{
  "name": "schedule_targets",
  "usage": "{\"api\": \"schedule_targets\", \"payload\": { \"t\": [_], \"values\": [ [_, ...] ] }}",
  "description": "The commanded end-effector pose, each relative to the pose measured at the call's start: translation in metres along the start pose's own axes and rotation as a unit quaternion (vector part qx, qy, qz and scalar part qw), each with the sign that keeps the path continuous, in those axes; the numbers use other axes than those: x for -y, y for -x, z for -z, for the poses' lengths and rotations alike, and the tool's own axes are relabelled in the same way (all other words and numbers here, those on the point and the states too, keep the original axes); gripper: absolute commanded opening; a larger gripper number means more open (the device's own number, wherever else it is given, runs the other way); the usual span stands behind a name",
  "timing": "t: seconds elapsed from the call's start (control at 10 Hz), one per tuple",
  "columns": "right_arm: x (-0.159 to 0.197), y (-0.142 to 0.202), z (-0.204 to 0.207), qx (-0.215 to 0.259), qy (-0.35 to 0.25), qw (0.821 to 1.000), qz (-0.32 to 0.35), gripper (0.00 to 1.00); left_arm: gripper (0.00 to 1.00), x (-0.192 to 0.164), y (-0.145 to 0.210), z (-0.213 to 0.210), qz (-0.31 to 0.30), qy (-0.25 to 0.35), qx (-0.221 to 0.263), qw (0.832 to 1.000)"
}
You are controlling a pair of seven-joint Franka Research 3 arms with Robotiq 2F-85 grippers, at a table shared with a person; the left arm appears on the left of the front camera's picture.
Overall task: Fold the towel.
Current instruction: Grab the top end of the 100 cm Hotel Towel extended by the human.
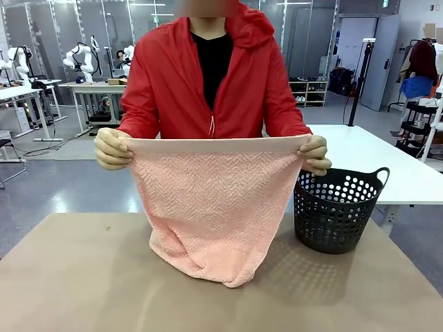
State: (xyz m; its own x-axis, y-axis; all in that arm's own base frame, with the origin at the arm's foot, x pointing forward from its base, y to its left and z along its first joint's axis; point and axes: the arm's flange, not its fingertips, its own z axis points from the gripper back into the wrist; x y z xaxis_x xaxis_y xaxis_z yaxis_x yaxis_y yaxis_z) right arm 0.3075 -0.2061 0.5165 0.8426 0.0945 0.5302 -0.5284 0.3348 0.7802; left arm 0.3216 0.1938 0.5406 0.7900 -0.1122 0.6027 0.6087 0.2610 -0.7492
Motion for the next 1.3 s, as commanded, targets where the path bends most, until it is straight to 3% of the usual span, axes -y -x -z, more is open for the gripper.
{"api": "schedule_targets", "payload": {
  "t": [0.0,0.2,0.3,0.4,0.5,0.6,0.7,0.8,0.9,1.0,1.2],
  "values": [
    [-0.068,-0.017,0.009,-0.061,0.12,0.981,-0.142,1.0,1.0,0.071,-0.027,0.027,0.16,-0.141,-0.097,0.972],
    [-0.126,-0.042,0.039,-0.138,0.218,0.939,-0.229,1.0,1.0,0.128,-0.06,0.068,0.254,-0.201,-0.19,0.927],
    [-0.158,-0.051,0.065,-0.183,0.27,0.903,-0.28,1.0,1.0,0.158,-0.074,0.099,0.318,-0.26,-0.232,0.882],
    [-0.18,-0.06,0.096,-0.22,0.29,0.876,-0.318,1.0,1.0,0.181,-0.082,0.137,0.358,-0.293,-0.263,0.847],
    [-0.193,-0.065,0.12,-0.239,0.299,0.858,-0.341,1.0,1.0,0.191,-0.083,0.167,0.391,-0.313,-0.287,0.817],
    [-0.206,-0.067,0.145,-0.258,0.307,0.842,-0.361,1.0,1.0,0.198,-0.08,0.2,0.429,-0.355,-0.31,0.771],
    [-0.218,-0.066,0.164,-0.279,0.339,0.815,-0.379,1.0,1.0,0.201,-0.074,0.223,0.457,-0.352,-0.32,0.751],
    [-0.222,-0.063,0.182,-0.31,0.344,0.795,-0.392,1.0,1.0,0.203,-0.066,0.242,0.484,-0.356,-0.313,0.736],
    [-0.219,-0.06,0.193,-0.338,0.344,0.784,-0.392,1.0,1.0,0.204,-0.061,0.248,0.496,-0.357,-0.304,0.731],
    [-0.218,-0.059,0.201,-0.34,0.345,0.781,-0.395,1.0,1.0,0.201,-0.057,0.253,0.497,-0.36,-0.308,0.727],
    [-0.223,-0.063,0.2,-0.339,0.333,0.78,-0.409,1.0,1.0,0.194,-0.053,0.247,0.486,-0.351,-0.304,0.741]
  ]
}}
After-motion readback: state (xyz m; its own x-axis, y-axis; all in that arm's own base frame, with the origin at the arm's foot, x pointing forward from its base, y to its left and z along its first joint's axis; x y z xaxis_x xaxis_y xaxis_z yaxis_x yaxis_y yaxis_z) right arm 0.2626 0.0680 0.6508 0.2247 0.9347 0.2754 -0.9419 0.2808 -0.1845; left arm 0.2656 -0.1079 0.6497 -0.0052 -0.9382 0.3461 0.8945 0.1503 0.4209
